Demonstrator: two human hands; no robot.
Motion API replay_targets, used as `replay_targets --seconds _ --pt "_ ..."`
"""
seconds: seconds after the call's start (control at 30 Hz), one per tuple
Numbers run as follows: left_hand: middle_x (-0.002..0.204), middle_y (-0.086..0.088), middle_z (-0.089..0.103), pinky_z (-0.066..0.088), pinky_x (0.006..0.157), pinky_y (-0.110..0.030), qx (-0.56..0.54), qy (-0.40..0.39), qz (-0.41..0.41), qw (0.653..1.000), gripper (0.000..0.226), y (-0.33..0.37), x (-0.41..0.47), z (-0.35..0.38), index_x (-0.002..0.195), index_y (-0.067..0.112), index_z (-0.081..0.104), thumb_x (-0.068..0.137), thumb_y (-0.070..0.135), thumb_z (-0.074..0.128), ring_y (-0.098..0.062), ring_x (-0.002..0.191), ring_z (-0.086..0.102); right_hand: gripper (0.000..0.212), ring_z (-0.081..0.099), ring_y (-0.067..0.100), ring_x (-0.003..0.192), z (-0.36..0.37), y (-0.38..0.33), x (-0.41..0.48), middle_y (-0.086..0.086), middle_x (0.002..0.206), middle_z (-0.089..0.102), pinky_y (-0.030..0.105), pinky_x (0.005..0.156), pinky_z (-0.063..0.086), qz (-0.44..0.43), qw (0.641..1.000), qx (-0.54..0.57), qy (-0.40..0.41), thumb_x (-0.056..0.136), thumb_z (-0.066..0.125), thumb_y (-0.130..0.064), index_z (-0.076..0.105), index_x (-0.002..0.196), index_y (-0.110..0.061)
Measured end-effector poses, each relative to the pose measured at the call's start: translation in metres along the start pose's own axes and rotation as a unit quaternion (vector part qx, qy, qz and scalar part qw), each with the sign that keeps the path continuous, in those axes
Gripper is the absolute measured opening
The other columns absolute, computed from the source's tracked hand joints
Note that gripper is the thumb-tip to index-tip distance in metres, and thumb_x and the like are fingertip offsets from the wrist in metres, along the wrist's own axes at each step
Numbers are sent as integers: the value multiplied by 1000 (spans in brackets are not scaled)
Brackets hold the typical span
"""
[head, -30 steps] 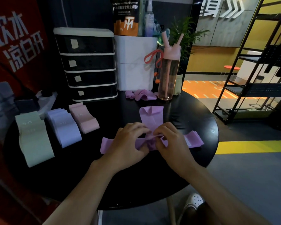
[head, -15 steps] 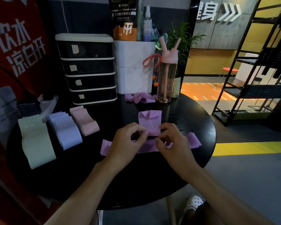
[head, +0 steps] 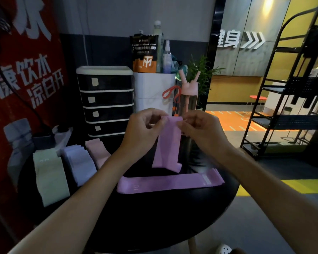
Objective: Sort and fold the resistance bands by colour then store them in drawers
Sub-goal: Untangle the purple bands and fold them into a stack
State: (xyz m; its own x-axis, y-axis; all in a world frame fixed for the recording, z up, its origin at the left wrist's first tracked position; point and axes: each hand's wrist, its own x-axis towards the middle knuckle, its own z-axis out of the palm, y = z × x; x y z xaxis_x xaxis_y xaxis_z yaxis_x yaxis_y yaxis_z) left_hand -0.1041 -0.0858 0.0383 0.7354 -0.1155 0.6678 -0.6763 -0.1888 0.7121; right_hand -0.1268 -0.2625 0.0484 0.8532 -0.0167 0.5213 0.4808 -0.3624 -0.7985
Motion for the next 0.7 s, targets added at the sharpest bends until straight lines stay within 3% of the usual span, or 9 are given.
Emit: replay_targets --seconds 0.13,0.23,0.33,0.4,0.5,0.6,0.7 --pt "93 -6 75 57 78 -30 -4 3 30 1000 12 20 21 -7 99 14 72 93 6 66 -21 88 70 7 50 8 59 -7 -25 21 7 70 58 18 51 46 -20 1000 18 14 90 67 -9 67 84 -6" --pt "93 -9 74 59 81 -35 -16 4 25 1000 14 29 31 -12 103 11 72 90 6 70 -23 88 70 9 48 6 57 -11 -39 30 3 67 57 15 52 44 -47 999 16 15 92 64 -8 66 84 -5" --pt "83 3 73 51 69 -17 -16 13 39 999 9 40 38 -13 97 10 73 93 6 66 -3 76 67 13 47 -1 52 -12 -50 37 -11 57 55 12 54 42 -54 998 18 20 92 63 -9 67 80 -8" --pt "78 4 71 46 64 -11 -11 19 44 999 11 48 40 -13 94 5 74 95 6 63 2 70 63 16 46 3 52 -13 -55 41 -8 57 54 12 53 42 -52 998 4 25 94 62 -12 67 79 -9" --pt "73 -4 69 45 60 -13 -9 30 43 999 19 55 42 -14 86 -1 73 97 8 60 0 65 60 14 47 7 54 -13 -61 43 -2 60 54 16 54 43 -51 998 9 32 95 61 -15 66 89 -4" --pt "71 -24 63 44 58 -27 1 40 48 998 31 54 44 -13 78 -5 69 100 14 57 -13 61 53 20 51 6 49 -13 -64 42 -3 59 59 18 50 44 -26 998 55 23 94 64 -16 62 112 -9" --pt "66 -20 62 42 55 -27 9 45 44 998 32 53 43 -13 75 -1 69 100 15 57 -13 58 51 23 52 19 52 -11 -68 39 7 60 63 23 47 45 -14 998 57 -27 93 65 -14 64 116 -11"
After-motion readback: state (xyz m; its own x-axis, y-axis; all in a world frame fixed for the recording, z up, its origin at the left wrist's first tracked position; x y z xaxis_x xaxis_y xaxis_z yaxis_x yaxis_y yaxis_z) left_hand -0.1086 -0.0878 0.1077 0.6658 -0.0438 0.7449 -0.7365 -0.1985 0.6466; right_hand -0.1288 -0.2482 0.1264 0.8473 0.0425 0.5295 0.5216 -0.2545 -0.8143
